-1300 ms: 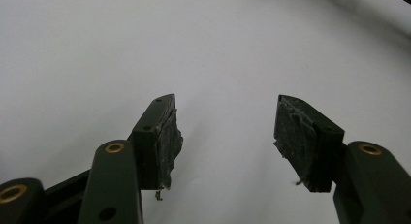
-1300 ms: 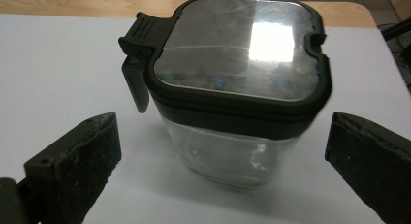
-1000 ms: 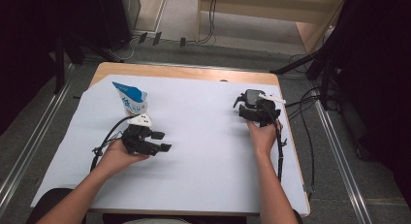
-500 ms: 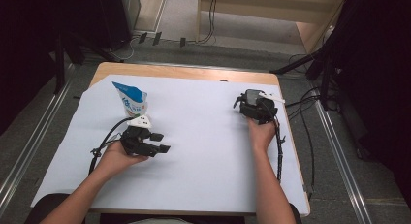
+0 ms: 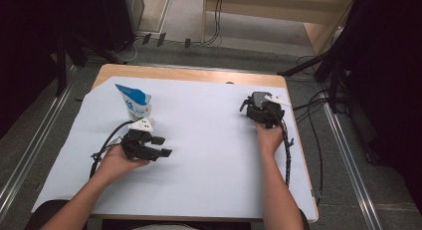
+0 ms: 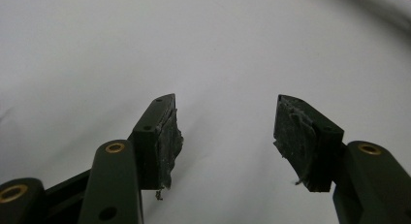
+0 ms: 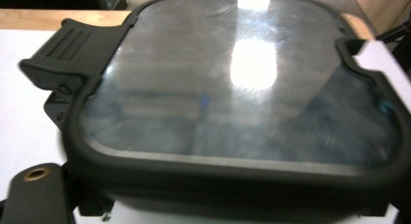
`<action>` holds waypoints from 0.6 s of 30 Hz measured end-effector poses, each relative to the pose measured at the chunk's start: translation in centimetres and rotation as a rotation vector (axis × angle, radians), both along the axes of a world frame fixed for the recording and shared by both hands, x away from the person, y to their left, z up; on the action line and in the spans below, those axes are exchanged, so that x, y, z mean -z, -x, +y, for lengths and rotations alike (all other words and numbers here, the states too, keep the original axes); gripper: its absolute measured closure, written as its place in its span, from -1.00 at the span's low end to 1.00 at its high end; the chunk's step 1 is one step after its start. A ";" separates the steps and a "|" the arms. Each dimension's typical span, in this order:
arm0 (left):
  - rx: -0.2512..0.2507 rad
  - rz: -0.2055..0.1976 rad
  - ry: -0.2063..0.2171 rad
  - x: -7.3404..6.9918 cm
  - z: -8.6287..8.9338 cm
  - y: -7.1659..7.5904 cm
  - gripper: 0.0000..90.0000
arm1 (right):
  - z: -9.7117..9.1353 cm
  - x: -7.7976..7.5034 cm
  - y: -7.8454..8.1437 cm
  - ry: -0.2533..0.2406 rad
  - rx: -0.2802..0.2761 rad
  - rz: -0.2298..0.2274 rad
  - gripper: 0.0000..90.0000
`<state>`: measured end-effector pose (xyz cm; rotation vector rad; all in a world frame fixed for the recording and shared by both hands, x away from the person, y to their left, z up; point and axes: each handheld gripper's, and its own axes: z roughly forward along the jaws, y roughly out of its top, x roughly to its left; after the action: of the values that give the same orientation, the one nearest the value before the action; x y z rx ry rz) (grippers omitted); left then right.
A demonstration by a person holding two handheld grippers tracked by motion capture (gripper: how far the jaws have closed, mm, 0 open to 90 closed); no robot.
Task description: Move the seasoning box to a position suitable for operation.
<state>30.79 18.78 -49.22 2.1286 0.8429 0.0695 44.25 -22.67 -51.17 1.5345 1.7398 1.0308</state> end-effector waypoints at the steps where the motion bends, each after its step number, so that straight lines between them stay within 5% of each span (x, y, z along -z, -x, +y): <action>1: -0.005 0.004 0.008 0.0 0.1 0.0 -0.07 | -0.1 -0.1 0.0 -0.009 -0.001 0.001 -0.68; 9: -0.010 0.002 0.011 -0.1 0.2 -0.2 -0.08 | -0.6 -0.6 0.2 -0.052 -0.021 0.005 -0.65; 18: -0.015 0.043 0.013 -0.1 0.1 -1.0 -0.10 | 1.3 -2.1 1.9 -0.017 -0.103 -0.023 -0.65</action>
<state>31.76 18.86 -49.14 2.1188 0.8827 0.0260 42.31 -21.38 -49.05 1.4506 1.8149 1.1123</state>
